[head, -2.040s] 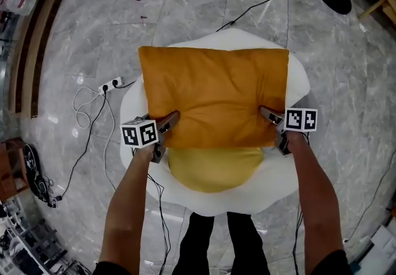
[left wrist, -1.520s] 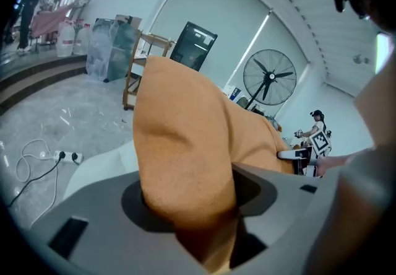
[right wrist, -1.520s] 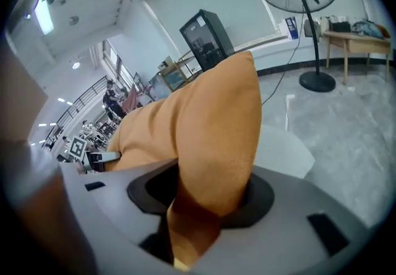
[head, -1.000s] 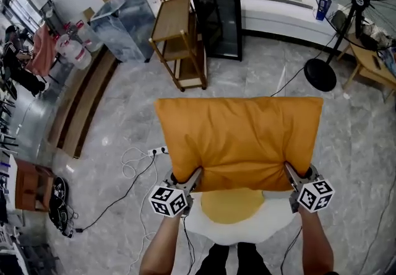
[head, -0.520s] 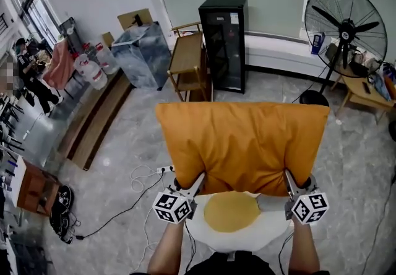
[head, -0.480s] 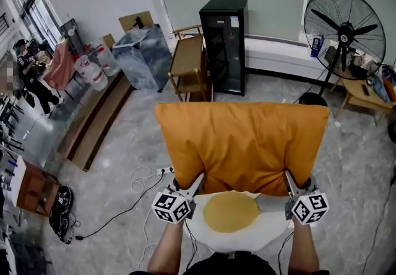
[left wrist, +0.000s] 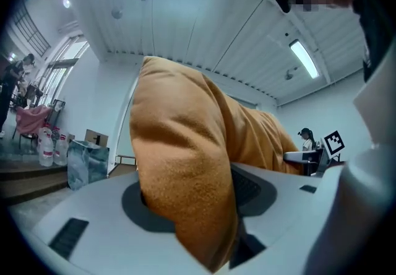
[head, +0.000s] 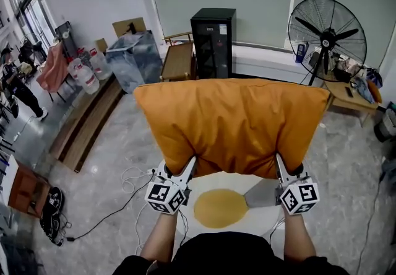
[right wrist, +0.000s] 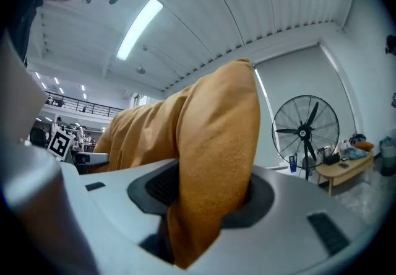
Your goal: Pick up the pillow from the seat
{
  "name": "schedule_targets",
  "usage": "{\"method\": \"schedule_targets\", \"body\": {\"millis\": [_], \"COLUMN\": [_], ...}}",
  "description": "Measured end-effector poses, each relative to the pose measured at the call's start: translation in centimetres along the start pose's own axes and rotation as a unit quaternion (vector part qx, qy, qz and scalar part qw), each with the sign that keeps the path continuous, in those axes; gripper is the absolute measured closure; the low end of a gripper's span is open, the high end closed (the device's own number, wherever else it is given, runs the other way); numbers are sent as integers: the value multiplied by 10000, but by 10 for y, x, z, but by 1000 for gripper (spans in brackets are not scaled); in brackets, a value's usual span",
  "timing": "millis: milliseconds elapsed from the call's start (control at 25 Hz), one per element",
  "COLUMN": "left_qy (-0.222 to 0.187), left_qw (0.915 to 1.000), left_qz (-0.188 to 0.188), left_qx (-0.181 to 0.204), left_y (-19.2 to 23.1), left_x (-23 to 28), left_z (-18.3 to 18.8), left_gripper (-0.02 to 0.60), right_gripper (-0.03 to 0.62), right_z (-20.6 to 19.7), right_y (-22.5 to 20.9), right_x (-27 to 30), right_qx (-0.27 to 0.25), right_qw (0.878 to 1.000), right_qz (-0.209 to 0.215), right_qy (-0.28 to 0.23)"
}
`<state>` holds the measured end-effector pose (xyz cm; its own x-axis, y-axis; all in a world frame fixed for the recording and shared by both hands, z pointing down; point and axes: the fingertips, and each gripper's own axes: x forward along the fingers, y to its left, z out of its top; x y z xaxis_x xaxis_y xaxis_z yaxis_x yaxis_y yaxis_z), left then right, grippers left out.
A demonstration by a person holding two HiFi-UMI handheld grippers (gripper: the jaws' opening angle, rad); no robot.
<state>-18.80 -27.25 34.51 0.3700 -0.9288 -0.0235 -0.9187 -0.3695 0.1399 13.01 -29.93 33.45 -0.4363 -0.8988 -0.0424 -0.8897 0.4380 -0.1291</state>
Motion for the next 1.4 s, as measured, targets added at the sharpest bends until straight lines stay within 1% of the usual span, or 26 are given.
{"method": "schedule_targets", "body": {"millis": [200,600,840,1400], "left_qy": [-44,-203,-230,-177], "left_qw": [10000,9997,9996,9998], "left_qz": [27,102,115,88], "left_qx": [-21,124,124,47], "left_y": [4,12,12,3], "left_x": [-1,-9,-10,-12], "left_z": [7,29,30,21], "left_gripper": [331,328,325,324], "right_gripper": [402,402,402,399], "right_z": [8,24,26,22], "right_y": [4,16,18,13], "right_x": [8,14,12,1], "right_qx": [-57,-84,-134,-142], "right_qw": [9999,9996,9995,9998], "right_qz": [117,211,228,152], "right_qy": [-26,-173,-185,-79]}}
